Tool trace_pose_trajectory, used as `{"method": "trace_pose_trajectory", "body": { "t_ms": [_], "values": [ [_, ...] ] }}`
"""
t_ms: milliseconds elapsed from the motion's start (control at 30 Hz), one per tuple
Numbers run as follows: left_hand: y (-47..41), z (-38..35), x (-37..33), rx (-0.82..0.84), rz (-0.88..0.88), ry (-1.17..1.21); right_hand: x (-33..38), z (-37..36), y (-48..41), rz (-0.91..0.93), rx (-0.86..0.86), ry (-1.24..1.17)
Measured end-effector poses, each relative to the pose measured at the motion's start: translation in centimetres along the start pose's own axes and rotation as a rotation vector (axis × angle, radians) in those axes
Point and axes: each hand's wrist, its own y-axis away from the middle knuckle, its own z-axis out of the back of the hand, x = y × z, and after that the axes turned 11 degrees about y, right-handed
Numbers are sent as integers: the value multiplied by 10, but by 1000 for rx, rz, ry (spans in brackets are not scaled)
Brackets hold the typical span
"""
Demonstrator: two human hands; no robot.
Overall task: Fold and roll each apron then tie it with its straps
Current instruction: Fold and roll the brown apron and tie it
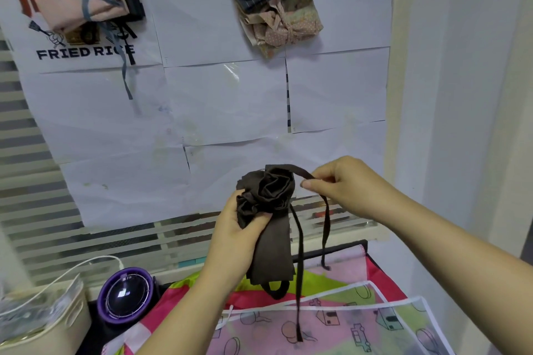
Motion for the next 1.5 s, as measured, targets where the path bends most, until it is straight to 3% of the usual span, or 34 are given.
{"method": "trace_pose_trajectory", "body": {
  "t_ms": [133,300,467,700,800,900,1033,1133,1267,1333,1400,1500],
  "values": [
    [0,-4,0,30,129,132,13,4,-10,50,-126,-11],
    [-2,-4,2,54,191,274,24,-13,-2,265,132,-330],
    [1,-4,1,121,288,506,22,-16,7,415,189,-252],
    [1,-21,2,67,188,647,18,-44,11,238,11,-545],
    [-2,-25,1,8,130,604,15,-43,14,149,172,-692],
    [-6,-24,1,20,121,485,10,-37,14,131,239,-672],
    [-6,-16,-17,228,121,69,2,-36,10,52,153,-713],
    [-13,7,-36,365,180,-114,-10,-34,9,-15,110,-804],
    [-26,23,-43,67,-46,-467,-15,-30,8,-32,134,-879],
    [-27,15,-38,141,-119,-555,-12,-29,7,-27,164,-921],
    [-28,5,-35,184,-143,-495,-9,-28,7,-25,190,-969],
    [-29,0,-33,64,-220,-499,-7,-28,8,-57,157,-1063]
  ]
}}
